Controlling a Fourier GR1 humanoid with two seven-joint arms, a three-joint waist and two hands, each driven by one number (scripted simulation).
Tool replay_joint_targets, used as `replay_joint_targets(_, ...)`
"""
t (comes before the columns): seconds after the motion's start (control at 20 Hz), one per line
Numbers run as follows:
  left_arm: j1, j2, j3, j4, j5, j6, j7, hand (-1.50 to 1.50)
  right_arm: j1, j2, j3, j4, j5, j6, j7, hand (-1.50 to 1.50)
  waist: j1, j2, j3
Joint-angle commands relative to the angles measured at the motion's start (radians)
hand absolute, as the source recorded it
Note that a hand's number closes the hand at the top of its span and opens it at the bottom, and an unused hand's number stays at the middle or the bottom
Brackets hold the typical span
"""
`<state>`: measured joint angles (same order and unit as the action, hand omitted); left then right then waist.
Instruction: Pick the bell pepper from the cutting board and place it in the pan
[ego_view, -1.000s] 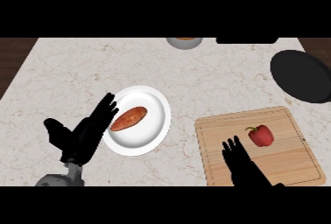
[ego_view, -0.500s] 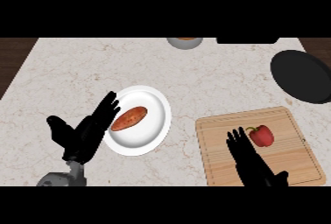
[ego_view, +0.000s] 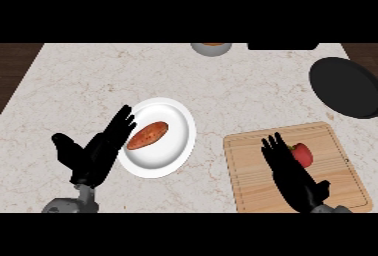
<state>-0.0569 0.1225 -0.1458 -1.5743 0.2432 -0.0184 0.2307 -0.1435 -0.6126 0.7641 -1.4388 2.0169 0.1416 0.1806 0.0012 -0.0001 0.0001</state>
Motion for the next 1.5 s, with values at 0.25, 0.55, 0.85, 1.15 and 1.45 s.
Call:
replay_joint_targets(0.25,-0.001,-0.017,0.011,0.050,-0.022,-0.026,-0.040,0.00,-0.085,-0.023,-0.044,0.073,0.064,-0.174,-0.140,1.50,0.000,0.000,0.000)
replay_joint_targets(0.55,0.027,0.013,0.042,0.008,0.012,-0.067,-0.022,0.00,-0.068,0.100,-0.148,0.197,-0.017,-0.230,-0.096,1.50,0.002,0.001,0.000)
replay_joint_targets(0.85,0.016,-0.007,0.052,-0.015,-0.006,-0.005,-0.012,0.00,0.039,0.475,-0.479,0.184,-0.504,-0.071,0.046,1.50,-0.058,0.018,0.013)
replay_joint_targets(1.15,0.060,-0.011,0.016,-0.004,-0.028,-0.027,-0.038,0.00,-0.104,0.562,-0.688,0.069,-0.605,-0.156,0.182,1.50,-0.009,-0.002,0.002)
replay_joint_targets(1.45,0.019,-0.025,0.024,0.024,-0.022,-0.022,-0.028,0.00,-0.090,0.595,-0.763,-0.126,-0.751,-0.267,0.155,1.50,-0.021,-0.003,0.000)
